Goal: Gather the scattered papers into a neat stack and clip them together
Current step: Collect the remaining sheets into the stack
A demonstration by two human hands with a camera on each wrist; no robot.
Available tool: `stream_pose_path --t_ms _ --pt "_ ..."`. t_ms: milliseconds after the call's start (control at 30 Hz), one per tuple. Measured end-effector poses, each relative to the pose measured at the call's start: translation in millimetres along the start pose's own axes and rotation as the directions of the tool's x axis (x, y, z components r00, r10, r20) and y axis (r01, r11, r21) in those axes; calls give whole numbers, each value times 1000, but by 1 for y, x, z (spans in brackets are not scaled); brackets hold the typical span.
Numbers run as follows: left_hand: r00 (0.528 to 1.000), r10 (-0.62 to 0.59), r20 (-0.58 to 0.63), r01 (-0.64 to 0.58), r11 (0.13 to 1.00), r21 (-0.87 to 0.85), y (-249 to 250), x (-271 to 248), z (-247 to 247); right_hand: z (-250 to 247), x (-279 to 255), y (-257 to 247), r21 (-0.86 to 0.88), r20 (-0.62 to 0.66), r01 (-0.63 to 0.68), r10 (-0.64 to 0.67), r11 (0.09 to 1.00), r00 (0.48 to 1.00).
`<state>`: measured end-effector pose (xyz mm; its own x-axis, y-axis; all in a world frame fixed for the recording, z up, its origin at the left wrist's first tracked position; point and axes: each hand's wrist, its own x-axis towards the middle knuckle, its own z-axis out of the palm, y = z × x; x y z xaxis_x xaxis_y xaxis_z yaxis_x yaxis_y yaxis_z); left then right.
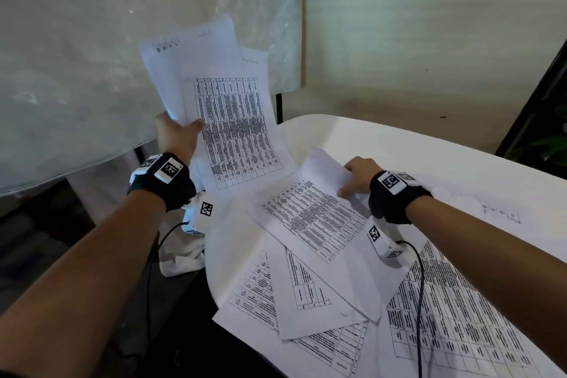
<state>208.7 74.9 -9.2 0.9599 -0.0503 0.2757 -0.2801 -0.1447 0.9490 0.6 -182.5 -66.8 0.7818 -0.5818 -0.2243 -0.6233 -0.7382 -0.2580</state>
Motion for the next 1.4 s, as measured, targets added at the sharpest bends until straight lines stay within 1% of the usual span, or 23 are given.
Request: stream_pose_path --t_ms 100,200,267,367,433,500,567,633,700,733,767,833,867,900,967,1033,1067,1133,1200,1267,1300,1367,1400 --pt "1000 -16 2 16 1000 -8 -3 1 -2 -3 4 6 21 -46 48 -46 999 998" --pt "1000 -29 9 29 1000 -7 -3 0 -3 -23 3 17 254 -166 192 -153 948 974" --pt "999 -28 28 28 999 -32 -4 1 -3 -42 -1 22 490 -264 311 -201 814 943" --pt "995 -4 101 13 996 -87 0 -5 2 -67 -2 22 678 -465 375 -26 632 885" --pt "986 -4 165 26 991 -134 6 -9 10 -79 0 18 674 -555 399 69 622 829" --pt "964 20 265 29 983 -180 14 -17 22 -84 1 10 645 -578 378 100 665 810" --pt "924 42 380 72 957 -280 21 -28 33 -83 2 0 606 -603 373 99 703 792" --pt "867 106 486 30 964 -265 26 -41 43 -78 6 -11 614 -607 397 88 682 790" --pt "812 134 568 -79 989 -122 25 -49 53 -69 11 -23 637 -593 419 65 647 802" --pt "801 135 584 -118 991 -67 25 -53 57 -64 14 -27 657 -583 418 72 627 809" --pt "808 141 572 -145 989 -40 20 -51 61 -60 16 -30 668 -583 431 66 606 810" --pt "853 129 505 -115 992 -59 15 -47 62 -55 18 -24 703 -544 418 57 576 837" --pt "875 115 471 -76 992 -100 15 -44 60 -55 16 -15 705 -482 366 33 607 875" --pt "891 110 441 -49 988 -147 13 -42 57 -54 14 -4 680 -386 280 6 678 923" --pt "914 106 391 -25 978 -206 12 -35 49 -53 8 26 493 -135 123 -64 861 989" --pt "924 97 369 0 967 -256 9 -27 40 -51 0 46 222 88 77 -98 972 991" --pt "922 99 375 8 962 -273 10 -26 36 -49 0 53 124 122 90 -105 988 987" --pt "908 117 402 -9 965 -261 12 -25 32 -47 4 63 64 29 173 -175 983 984" --pt "887 117 447 -11 972 -234 14 -27 31 -49 12 67 192 -210 300 -259 935 943" --pt "853 103 512 -9 983 -184 14 -28 33 -54 18 61 443 -450 400 -188 802 873" --pt "830 102 548 -22 988 -150 14 -29 35 -59 19 54 540 -521 445 -131 715 844" --pt "792 86 605 -44 995 -85 15 -32 41 -68 19 37 620 -585 527 -106 581 804" --pt "770 92 632 -65 996 -65 17 -35 43 -72 20 27 616 -610 564 -121 550 783"
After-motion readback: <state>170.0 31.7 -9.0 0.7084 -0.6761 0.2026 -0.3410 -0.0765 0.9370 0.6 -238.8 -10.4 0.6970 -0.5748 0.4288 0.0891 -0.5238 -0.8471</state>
